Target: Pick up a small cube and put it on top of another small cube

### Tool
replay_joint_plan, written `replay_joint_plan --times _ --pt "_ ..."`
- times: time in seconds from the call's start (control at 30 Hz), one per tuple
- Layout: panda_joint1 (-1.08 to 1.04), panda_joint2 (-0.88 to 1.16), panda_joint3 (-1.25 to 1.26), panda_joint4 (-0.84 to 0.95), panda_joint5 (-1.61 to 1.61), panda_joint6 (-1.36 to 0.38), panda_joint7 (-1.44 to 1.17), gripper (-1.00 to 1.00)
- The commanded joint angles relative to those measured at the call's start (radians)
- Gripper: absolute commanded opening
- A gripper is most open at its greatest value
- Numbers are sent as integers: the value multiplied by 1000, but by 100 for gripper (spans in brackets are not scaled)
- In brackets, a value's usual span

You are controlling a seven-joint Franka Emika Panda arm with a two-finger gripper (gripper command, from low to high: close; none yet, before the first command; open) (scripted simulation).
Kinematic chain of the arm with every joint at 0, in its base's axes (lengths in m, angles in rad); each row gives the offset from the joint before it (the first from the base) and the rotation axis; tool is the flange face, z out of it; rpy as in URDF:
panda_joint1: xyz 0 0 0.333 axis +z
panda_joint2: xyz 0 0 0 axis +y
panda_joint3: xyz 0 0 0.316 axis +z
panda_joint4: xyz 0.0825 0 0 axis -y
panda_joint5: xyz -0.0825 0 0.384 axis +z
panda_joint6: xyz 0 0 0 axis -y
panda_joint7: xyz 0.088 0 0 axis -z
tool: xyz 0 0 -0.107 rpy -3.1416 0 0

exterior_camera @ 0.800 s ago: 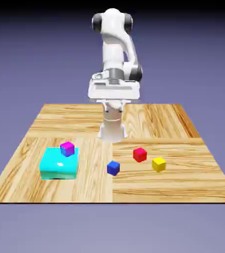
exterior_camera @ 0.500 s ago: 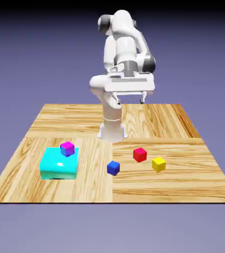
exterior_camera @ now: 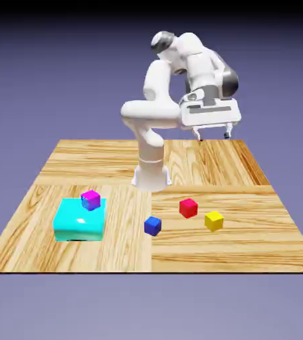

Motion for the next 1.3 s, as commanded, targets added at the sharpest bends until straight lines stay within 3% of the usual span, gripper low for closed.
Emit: replay_joint_plan --times 0.0,0.9,1.1,1.13,1.27 --pt "-8 -21 36 -2 42 -21 -12 0" --pt "-215 -582 1012 -43 1162 -596 -334 0" --pt "-297 -665 1193 93 1355 -562 -328 0" --pt "-297 -665 1193 93 1355 -562 -328 -100" --pt "-248 -615 1084 11 1239 -583 -331 -100"
